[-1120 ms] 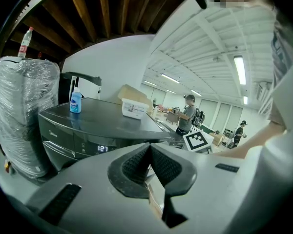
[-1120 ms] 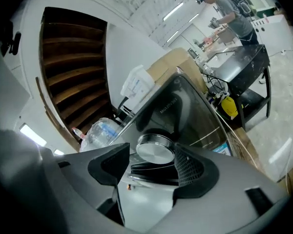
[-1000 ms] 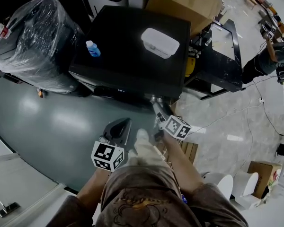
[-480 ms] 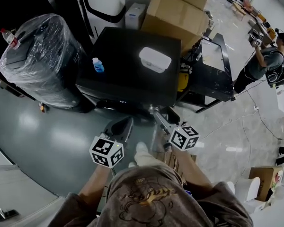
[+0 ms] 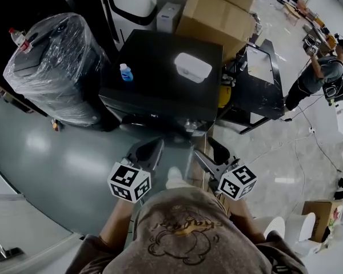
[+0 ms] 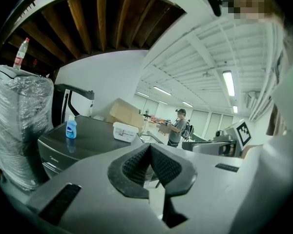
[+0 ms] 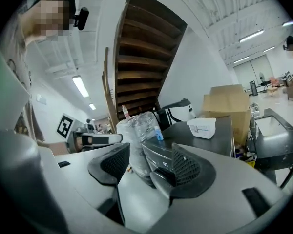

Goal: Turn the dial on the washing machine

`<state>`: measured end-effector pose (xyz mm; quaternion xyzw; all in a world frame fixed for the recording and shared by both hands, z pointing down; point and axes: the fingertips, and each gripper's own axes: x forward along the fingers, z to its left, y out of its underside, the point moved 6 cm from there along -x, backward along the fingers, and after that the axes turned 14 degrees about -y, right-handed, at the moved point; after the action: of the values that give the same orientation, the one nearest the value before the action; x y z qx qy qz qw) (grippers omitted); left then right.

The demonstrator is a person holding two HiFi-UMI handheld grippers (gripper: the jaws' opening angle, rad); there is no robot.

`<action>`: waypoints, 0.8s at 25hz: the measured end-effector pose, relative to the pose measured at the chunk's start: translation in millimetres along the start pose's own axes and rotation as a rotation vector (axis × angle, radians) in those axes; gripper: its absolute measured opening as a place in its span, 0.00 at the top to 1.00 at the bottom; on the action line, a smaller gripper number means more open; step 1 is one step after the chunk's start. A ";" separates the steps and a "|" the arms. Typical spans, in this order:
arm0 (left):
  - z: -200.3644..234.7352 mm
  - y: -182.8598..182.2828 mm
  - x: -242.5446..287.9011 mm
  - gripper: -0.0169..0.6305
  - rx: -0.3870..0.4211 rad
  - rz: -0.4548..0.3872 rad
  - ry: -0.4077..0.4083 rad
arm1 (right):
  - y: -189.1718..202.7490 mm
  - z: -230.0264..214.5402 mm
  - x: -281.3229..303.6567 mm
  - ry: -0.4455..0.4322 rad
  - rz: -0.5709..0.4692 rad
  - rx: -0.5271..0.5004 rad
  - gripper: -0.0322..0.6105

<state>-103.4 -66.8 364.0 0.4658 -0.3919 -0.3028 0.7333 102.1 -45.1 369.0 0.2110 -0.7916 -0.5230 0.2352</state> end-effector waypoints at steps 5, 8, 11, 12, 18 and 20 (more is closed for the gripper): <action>6.4 0.7 -9.9 0.97 0.014 -0.041 -0.044 | 2.9 10.4 -7.4 0.007 -0.054 -0.061 0.82; 6.1 3.1 -13.5 0.97 0.023 -0.059 -0.056 | 3.4 13.3 -8.4 0.016 -0.069 -0.093 0.94; 5.8 5.6 -15.6 0.97 0.016 -0.086 -0.048 | 6.3 14.7 -8.4 0.012 -0.098 -0.124 0.95; 6.1 7.1 -15.7 0.98 0.016 -0.097 -0.048 | 8.5 14.4 -7.5 0.015 -0.099 -0.133 0.95; 11.4 30.5 -9.3 0.97 0.016 -0.121 -0.078 | 28.1 6.0 -0.2 0.044 -0.096 -0.119 0.95; 11.8 40.0 -7.5 0.98 0.018 -0.118 -0.084 | 34.9 4.4 2.4 0.047 -0.096 -0.105 0.95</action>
<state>-114.2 -50.7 401.7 0.4813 -0.3970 -0.3613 0.6930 94.5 -30.5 400.2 0.2483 -0.7463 -0.5692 0.2394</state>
